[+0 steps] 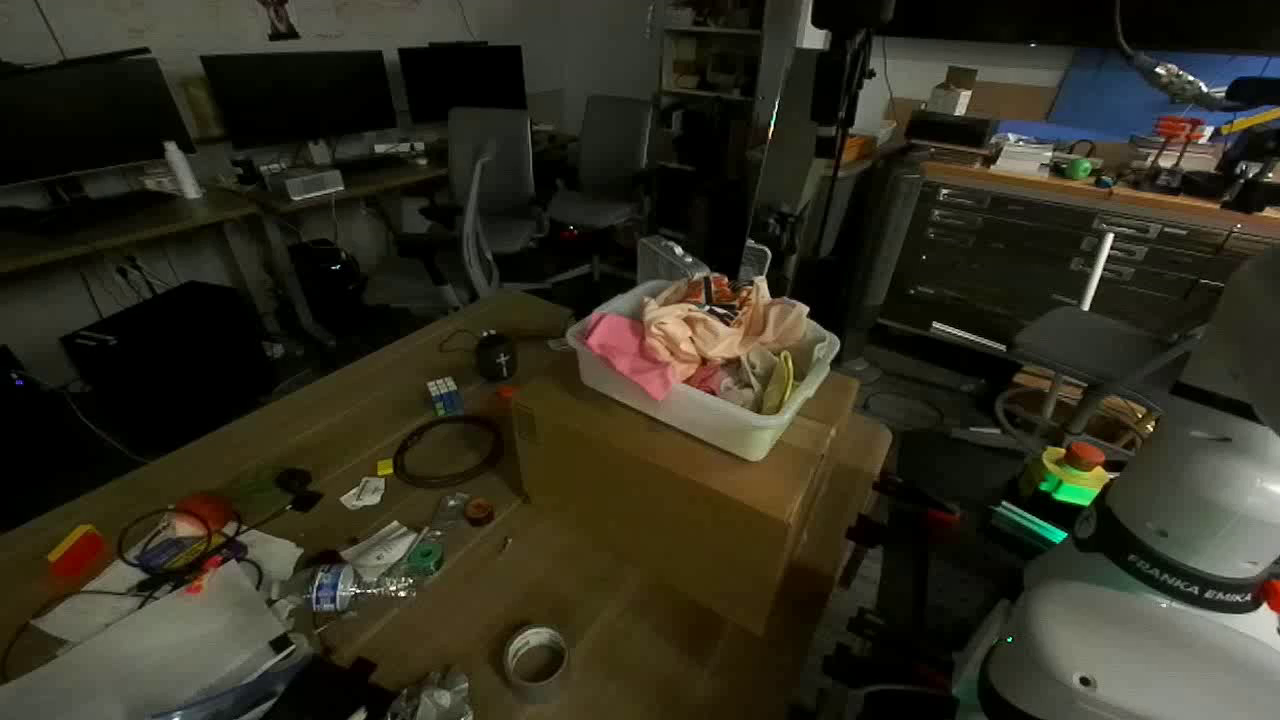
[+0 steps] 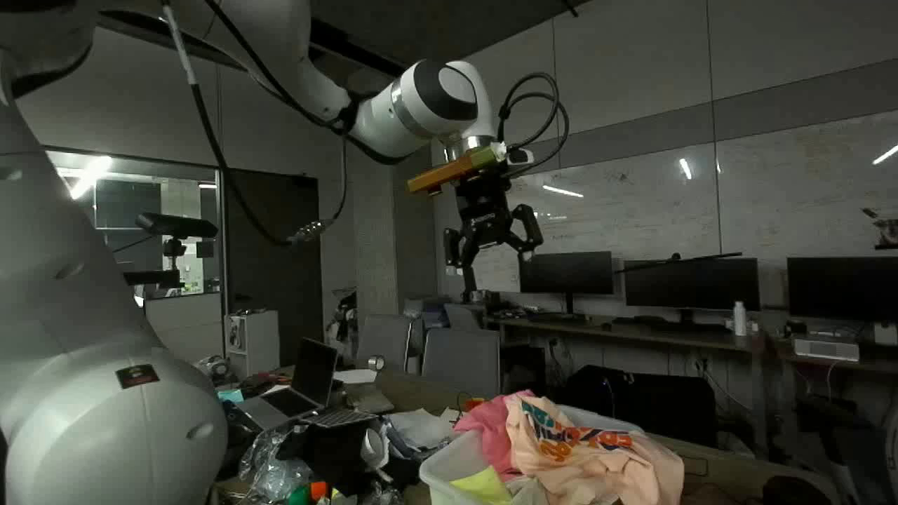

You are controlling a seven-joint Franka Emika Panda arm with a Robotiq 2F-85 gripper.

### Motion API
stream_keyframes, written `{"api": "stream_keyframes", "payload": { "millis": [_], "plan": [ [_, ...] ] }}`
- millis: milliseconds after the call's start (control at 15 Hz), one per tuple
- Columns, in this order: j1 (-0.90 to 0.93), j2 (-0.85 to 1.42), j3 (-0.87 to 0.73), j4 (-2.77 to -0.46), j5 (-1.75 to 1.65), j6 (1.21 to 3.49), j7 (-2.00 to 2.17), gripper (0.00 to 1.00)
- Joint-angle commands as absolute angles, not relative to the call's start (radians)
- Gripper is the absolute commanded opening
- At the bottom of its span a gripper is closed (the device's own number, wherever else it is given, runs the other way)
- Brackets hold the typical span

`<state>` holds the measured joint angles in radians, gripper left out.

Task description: Remove the two t-shirts and two towels from the white box and place them on the table

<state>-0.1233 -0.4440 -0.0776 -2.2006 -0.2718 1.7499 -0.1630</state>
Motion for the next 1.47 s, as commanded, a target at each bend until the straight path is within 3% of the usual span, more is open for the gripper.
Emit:
{"api": "stream_keyframes", "payload": {
  "millis": [0, 667, 1400],
  "plan": [
    [-0.109, -0.444, -0.089, -2.196, -0.276, 1.748, -0.159, 1.00],
    [-0.089, -0.342, -0.094, -2.177, -0.261, 2.016, -0.166, 1.00],
    [-0.087, -0.018, -0.088, -2.116, -0.223, 2.185, -0.231, 1.00]
  ]
}}
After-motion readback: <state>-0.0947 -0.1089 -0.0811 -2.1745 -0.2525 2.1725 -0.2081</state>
